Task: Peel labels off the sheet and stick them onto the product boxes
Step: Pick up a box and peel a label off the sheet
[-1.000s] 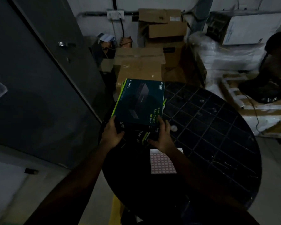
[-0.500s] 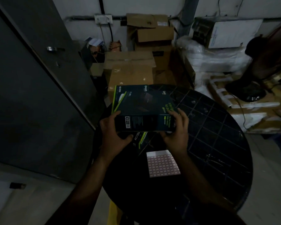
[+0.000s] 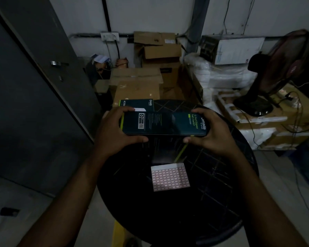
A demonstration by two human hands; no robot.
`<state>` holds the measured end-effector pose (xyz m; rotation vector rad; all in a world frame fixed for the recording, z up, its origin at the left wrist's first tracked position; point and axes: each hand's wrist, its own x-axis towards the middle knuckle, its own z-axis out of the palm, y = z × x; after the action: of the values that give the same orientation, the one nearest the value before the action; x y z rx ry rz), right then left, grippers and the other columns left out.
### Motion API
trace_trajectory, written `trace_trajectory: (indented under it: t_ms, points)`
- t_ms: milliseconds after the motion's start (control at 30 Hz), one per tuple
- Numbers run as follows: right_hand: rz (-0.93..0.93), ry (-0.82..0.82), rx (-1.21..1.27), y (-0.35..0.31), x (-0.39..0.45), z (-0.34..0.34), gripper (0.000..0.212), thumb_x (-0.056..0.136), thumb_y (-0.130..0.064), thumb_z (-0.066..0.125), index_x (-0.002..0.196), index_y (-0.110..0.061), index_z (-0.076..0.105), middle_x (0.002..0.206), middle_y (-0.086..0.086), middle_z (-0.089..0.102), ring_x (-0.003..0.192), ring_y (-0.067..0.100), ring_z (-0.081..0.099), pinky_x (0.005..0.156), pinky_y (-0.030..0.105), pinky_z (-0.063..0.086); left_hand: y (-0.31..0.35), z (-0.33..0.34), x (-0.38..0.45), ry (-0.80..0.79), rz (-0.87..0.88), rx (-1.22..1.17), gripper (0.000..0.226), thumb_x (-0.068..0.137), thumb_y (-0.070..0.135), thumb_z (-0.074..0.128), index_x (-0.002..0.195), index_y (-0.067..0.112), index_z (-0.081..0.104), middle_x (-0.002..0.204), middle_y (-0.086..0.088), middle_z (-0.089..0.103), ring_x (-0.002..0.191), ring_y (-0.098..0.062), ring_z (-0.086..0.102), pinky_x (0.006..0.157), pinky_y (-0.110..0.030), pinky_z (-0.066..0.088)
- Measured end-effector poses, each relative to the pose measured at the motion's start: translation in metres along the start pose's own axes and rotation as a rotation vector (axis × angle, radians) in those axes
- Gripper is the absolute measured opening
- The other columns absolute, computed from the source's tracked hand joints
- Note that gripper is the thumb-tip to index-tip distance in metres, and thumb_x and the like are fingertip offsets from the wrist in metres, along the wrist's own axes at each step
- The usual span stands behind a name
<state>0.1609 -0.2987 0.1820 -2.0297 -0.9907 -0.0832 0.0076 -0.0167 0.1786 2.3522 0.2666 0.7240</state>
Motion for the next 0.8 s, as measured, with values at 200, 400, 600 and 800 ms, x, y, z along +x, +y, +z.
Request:
trace_trajectory:
  t_ms: [200, 400, 600, 800]
  points:
    - [0.183, -0.201, 0.031, 0.044, -0.002, 0.017, 0.091, 0.055, -0.070, 0.082, 0.131, -0.029, 0.057, 0.127, -0.004, 0.060, 0.116, 0.016, 0.059, 0.101, 0.044, 0.051, -0.016, 0.031, -0.009, -0.096, -0.208, -0.114, 0.082, 0.046, 0.057, 0.090, 0.120, 0.037, 0.063, 0.124, 0.009, 0.058, 0.114, -0.007, 0.053, 0.097, -0.029, 0.047]
    - [0.181, -0.199, -0.027, 0.060, -0.025, 0.047, 0.085, 0.065, -0.047, 0.089, 0.139, -0.027, 0.052, 0.130, 0.000, 0.054, 0.117, 0.019, 0.056, 0.099, 0.035, 0.048, -0.047, 0.052, -0.041, -0.192, -0.260, -0.206, 0.087, 0.053, 0.054, 0.086, 0.133, 0.034, 0.058, 0.128, 0.013, 0.059, 0.114, 0.001, 0.056, 0.104, -0.026, 0.047]
    - [0.061, -0.028, -0.442, 0.054, -0.034, 0.068, 0.063, 0.079, -0.059, 0.072, 0.138, -0.046, 0.054, 0.150, 0.010, 0.042, 0.128, 0.036, 0.037, 0.098, 0.048, 0.040, -0.044, 0.058, -0.057, -0.117, -0.134, -0.005, 0.050, 0.077, 0.047, 0.075, 0.125, 0.044, 0.062, 0.142, 0.012, 0.042, 0.129, -0.008, 0.035, 0.114, -0.033, 0.034]
    - [-0.070, 0.122, -0.476, 0.024, -0.052, 0.115, 0.043, 0.082, -0.047, 0.066, 0.125, -0.046, 0.064, 0.140, -0.012, 0.057, 0.132, 0.023, 0.044, 0.104, 0.059, 0.028, -0.014, 0.080, -0.062, -0.070, 0.241, 0.337, 0.033, 0.086, 0.032, 0.067, 0.118, 0.040, 0.068, 0.144, 0.002, 0.052, 0.132, -0.026, 0.039, 0.103, -0.040, 0.031]
